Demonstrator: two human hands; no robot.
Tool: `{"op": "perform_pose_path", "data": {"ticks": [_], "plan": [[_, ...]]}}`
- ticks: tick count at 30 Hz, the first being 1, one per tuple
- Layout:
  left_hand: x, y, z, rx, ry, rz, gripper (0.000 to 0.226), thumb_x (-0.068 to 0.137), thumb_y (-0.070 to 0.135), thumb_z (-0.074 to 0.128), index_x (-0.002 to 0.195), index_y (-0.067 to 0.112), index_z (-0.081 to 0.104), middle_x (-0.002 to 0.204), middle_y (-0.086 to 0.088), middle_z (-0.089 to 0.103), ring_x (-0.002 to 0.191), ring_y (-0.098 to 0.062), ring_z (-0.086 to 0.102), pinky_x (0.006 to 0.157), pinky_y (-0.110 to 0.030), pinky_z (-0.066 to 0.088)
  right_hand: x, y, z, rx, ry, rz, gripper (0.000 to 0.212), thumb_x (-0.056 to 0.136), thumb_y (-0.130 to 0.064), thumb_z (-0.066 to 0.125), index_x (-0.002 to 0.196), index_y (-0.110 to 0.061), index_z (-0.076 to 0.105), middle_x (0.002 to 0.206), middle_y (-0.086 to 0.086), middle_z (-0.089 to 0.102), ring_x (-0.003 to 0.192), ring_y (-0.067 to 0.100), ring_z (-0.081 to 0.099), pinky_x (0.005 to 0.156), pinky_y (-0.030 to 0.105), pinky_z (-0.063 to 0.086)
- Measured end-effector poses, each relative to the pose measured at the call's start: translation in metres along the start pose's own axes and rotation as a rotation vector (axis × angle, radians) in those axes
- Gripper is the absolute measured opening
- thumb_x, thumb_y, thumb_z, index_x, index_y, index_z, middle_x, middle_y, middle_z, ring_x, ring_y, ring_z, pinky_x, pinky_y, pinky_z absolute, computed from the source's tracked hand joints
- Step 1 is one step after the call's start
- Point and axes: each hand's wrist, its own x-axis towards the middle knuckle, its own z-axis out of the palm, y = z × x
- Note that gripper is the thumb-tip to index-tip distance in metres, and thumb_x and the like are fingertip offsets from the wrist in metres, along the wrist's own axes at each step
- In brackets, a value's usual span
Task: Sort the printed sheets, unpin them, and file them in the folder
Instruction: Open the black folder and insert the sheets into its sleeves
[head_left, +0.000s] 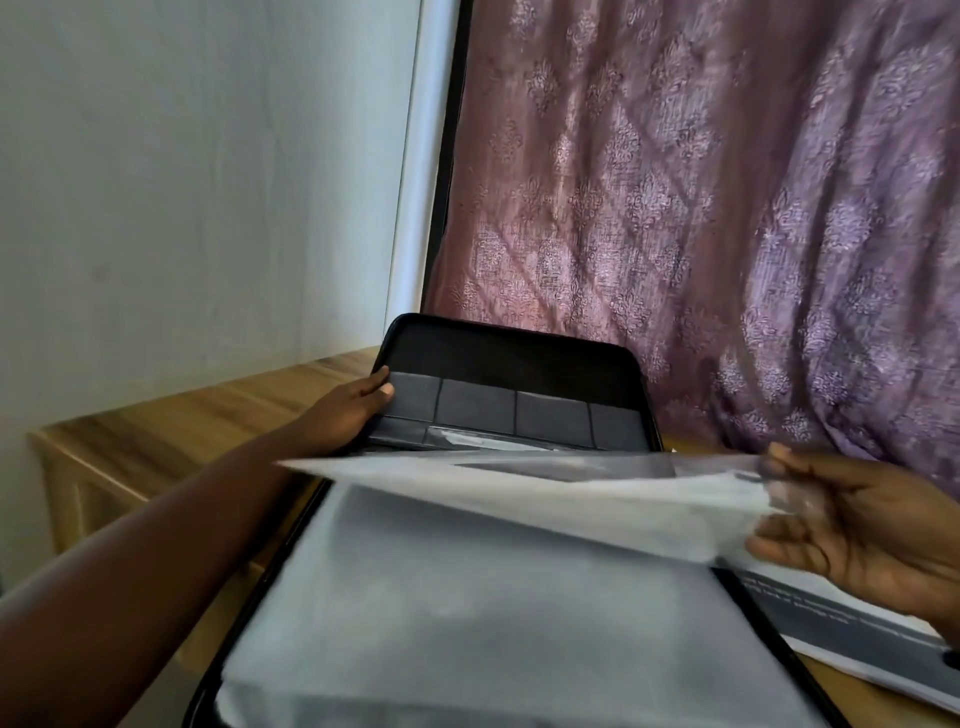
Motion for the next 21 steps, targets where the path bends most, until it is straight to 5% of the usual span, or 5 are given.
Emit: {"op": "perform_pose_path", "data": {"ticks": [3,5,12,16,21], "plan": [[0.001,-0.009,-0.002,-0.037,0.011,-0.047,0.045,0.092,0.048,0.055,0.131,0.026,0.052,0.129,0.016,0.053,0.123,-0.005,0.044,0.103,-0.017,0.032,0.010,-0.020,0.016,0.081,0.067,-0.062,0.019,0.077,-0.013,0.073,0.066,0.002,0.071,0.055,0.012,0.064,0.042,0.020,0.064,0.040,0.033,0.055],[0.002,-0.011,0.001,-0.110,0.038,-0.043,0.009,0.095,0.034,0.055,0.096,0.025,0.060,0.096,0.019,0.068,0.098,0.003,0.060,0.079,-0.005,0.043,0.032,-0.040,0.022,0.139,0.117,-0.081,0.029,0.052,-0.005,0.088,0.069,0.002,0.065,0.053,0.009,0.062,0.045,0.016,0.065,0.041,0.029,0.055],[-0.006,0.012,-0.005,-0.541,-0.098,-0.178,0.082,0.063,0.091,0.034,0.093,0.023,0.068,0.072,-0.005,0.065,0.054,-0.017,0.061,0.049,-0.023,0.048,0.133,-0.069,0.037,0.376,0.346,-0.360,0.026,0.104,-0.028,0.033,0.089,-0.017,0.051,0.106,0.010,0.065,0.076,0.008,0.061,0.088,0.036,0.055],[-0.014,0.010,-0.001,-0.265,-0.120,-0.046,0.073,0.054,0.053,0.084,0.115,0.027,0.054,0.106,0.005,0.065,0.083,-0.004,0.066,0.067,-0.018,0.053,0.188,-0.017,0.042,-0.600,0.609,-0.521,0.072,0.067,-0.086,0.052,0.085,-0.017,0.058,0.077,0.006,0.057,0.069,0.023,0.054,0.070,0.037,0.044],[-0.002,-0.001,-0.005,-0.105,-0.007,-0.057,0.100,0.055,0.040,0.088,0.139,0.033,0.035,0.125,0.003,0.059,0.103,-0.014,0.064,0.093,-0.036,0.052,0.191,0.028,0.070,-1.294,0.504,-0.784,0.068,0.077,-0.044,0.075,0.128,-0.006,0.052,0.131,0.017,0.052,0.124,0.034,0.046,0.105,0.042,0.037]]}}
